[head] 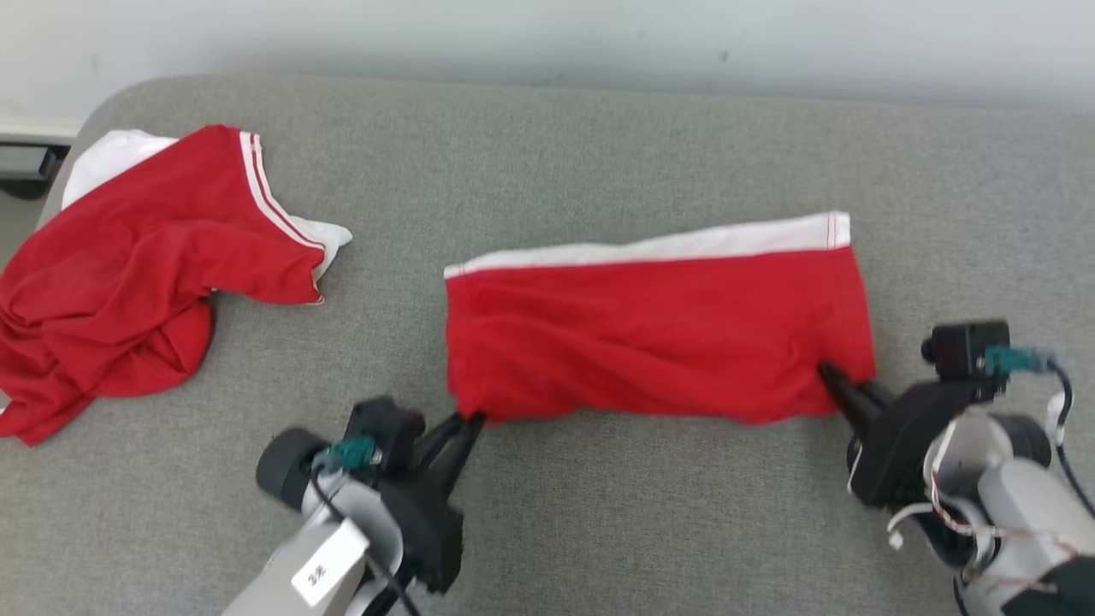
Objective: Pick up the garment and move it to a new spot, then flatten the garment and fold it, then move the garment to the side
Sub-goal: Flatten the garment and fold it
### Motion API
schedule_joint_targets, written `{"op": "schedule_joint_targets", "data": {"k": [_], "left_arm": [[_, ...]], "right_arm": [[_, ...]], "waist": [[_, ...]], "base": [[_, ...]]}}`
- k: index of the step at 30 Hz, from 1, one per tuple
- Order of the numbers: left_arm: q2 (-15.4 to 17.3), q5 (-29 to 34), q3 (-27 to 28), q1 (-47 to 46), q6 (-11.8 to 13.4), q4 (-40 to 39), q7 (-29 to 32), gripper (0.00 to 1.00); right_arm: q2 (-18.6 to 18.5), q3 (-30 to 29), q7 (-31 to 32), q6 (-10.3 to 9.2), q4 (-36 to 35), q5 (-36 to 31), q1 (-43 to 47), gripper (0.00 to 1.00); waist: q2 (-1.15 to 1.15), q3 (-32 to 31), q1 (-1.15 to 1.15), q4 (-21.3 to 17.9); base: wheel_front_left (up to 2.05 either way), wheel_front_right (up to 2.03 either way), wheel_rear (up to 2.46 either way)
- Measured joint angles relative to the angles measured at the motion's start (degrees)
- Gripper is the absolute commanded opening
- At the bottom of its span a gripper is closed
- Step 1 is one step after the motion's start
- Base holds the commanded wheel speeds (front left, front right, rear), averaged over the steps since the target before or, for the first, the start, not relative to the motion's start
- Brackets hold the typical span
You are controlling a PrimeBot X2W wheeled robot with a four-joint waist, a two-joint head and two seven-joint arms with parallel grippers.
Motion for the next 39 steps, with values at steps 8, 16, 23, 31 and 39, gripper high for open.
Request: {"op": "schedule_joint_targets", "data": {"k": [8,16,23,31,39], "left_arm": [[3.9,-0.7,-1.4,6.0,-0.5,-2.9,0.0,0.0],[7.1,-2.0,-1.4,9.5,-1.0,-6.4,0.2,0.0],[9.1,-4.4,-1.7,14.2,-1.0,-9.0,1.7,0.0],[9.4,-5.4,-1.8,15.3,-1.0,-11.8,3.9,0.47],[10.8,-6.0,-0.7,16.1,1.1,-12.0,6.7,1.0]], "right_arm": [[0.2,-0.9,-0.1,-0.57,-6.0,2.4,9.2,0.0],[-0.1,-2.5,0.0,-2.6,-12.7,3.6,16.3,0.0],[0.4,-1.7,1.7,-4.22,-18.3,4.4,22.3,0.0],[-0.3,-2.0,3.6,-6.13,-22.5,4.8,24.3,1.0],[-1.0,-1.9,4.7,-7.4,-24.2,4.5,24.4,1.0]], "waist": [[0.0,-2.8,0.0,-1.0],[0.0,-5.4,0.0,-2.3],[0.0,-6.6,-0.01,-3.7],[0.0,-6.1,0.0,-4.6],[0.0,-5.4,0.0,-4.5]], "base": [[0.0,0.0,0.0],[0.0,0.0,0.0],[0.0,0.0,0.0],[0.0,0.0,0.0],[0.0,0.0,0.0]]}}
